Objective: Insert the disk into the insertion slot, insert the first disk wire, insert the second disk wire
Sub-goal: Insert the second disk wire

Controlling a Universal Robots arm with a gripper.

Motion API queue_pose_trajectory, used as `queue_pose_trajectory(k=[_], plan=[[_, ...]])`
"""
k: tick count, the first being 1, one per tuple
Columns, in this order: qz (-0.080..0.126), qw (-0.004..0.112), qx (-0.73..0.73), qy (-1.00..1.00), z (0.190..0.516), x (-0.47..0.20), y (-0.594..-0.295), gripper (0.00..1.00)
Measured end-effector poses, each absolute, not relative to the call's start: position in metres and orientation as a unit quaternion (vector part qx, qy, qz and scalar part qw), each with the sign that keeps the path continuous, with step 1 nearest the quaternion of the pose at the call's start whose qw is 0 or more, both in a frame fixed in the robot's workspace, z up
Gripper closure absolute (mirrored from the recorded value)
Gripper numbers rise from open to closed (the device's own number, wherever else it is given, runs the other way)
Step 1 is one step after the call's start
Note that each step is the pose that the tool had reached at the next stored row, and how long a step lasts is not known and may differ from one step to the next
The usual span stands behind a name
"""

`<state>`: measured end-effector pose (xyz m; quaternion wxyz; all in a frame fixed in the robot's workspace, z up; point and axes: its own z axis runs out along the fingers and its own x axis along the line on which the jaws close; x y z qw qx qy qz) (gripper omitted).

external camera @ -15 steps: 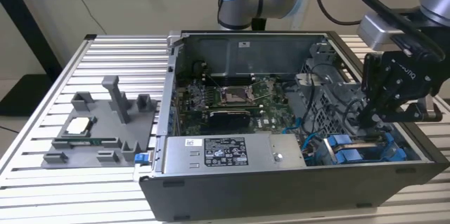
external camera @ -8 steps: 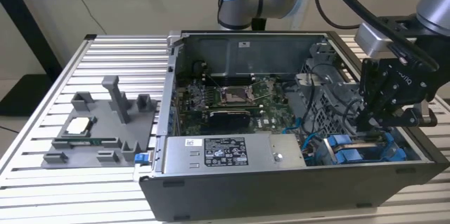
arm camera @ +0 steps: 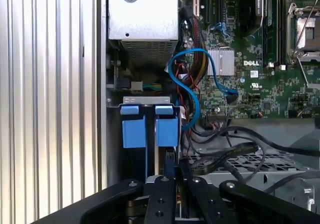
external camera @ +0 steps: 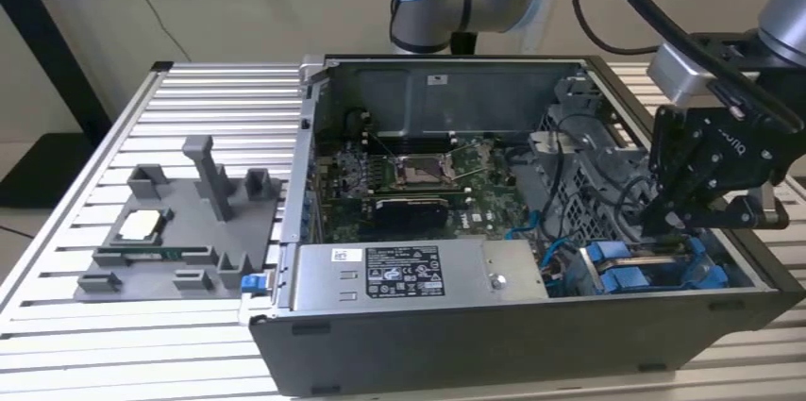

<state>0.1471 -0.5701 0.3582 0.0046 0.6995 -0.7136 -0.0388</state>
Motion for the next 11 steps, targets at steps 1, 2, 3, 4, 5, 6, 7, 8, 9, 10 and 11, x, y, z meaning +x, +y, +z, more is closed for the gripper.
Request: queue_pose_trajectory(k=[1, 2, 3, 4, 5, 6, 7, 8, 9, 10, 11], plan=[[-0.040, 0.005, 0.699, -0.714, 0.3573, 0.1491, -0.5702, 0.84], [-0.041, 0.005, 0.699, -0.714, 0.3564, 0.1510, -0.5703, 0.84], [-0.042, 0.006, 0.699, -0.714, 0.3555, 0.1529, -0.5704, 0.84], [-0.044, 0.007, 0.699, -0.714, 0.3544, 0.1545, -0.5706, 0.84], [-0.045, 0.007, 0.699, -0.713, 0.3532, 0.1556, -0.5708, 0.84], [-0.046, 0.008, 0.699, -0.713, 0.3522, 0.1560, -0.5712, 0.84], [-0.047, 0.009, 0.699, -0.713, 0.3512, 0.1560, -0.5716, 0.84], [-0.048, 0.009, 0.699, -0.713, 0.3502, 0.1559, -0.5719, 0.84], [-0.048, 0.010, 0.699, -0.713, 0.3493, 0.1560, -0.5720, 0.84], [-0.049, 0.009, 0.699, -0.713, 0.3485, 0.1560, -0.5720, 0.84], [-0.049, 0.009, 0.699, -0.713, 0.3483, 0.1560, -0.5720, 0.84]])
